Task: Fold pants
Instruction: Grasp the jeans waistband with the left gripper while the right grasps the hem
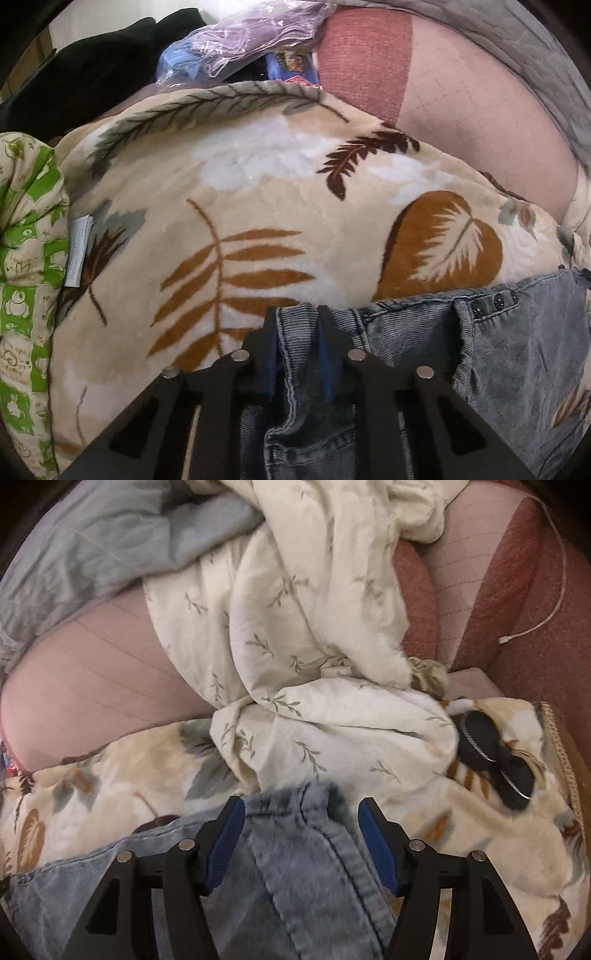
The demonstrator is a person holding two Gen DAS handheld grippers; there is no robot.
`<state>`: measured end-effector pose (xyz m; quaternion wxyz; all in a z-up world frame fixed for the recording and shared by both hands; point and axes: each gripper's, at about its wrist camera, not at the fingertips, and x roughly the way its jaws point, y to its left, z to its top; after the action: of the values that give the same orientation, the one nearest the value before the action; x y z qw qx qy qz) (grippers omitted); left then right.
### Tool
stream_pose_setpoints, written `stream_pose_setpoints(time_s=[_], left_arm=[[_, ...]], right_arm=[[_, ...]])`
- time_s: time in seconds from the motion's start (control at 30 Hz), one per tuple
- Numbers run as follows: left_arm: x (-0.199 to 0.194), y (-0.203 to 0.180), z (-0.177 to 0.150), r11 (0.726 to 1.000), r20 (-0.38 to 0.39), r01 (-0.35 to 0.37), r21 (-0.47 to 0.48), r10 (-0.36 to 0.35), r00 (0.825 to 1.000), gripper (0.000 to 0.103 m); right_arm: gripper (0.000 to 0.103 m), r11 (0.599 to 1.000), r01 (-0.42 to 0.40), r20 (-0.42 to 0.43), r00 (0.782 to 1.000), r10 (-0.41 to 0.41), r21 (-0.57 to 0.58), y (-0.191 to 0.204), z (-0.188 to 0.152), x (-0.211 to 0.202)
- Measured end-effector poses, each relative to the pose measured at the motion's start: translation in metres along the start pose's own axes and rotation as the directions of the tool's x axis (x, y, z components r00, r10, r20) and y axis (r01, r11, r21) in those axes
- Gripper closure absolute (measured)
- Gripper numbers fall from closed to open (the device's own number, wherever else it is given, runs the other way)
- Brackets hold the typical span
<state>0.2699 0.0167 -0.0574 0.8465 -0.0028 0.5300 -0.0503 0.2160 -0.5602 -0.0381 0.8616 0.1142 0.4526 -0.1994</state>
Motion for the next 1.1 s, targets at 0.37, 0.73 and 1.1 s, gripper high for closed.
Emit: stream_pose_setpoints(time_s=[0.37, 0.73, 1.1], left_arm=[[-0.072, 0.000, -0.007, 0.996, 0.163, 0.083, 0.032, -0.087, 0.983, 0.089], [-0.205, 0.007, -0.078, 0.976, 0.290, 0.194, 0.100, -0.215, 0.933, 0.088], [-0.232, 0.036, -0.230, 0.971, 0.220, 0.212, 0.108, -0.232, 0.948, 0.088]], right_arm=[[0.085, 0.997, -0.061, 0.122, 0.990, 0.068, -0.055, -0.005, -0.017, -0.047], [0.085, 0.984, -0.176, 0.247, 0.954, 0.169, 0.009, -0.056, -0.081, -0.189], [0.085, 0.974, -0.215, 0.148, 0.968, 0.202, 0.072, -0.144, -0.227, -0.245]])
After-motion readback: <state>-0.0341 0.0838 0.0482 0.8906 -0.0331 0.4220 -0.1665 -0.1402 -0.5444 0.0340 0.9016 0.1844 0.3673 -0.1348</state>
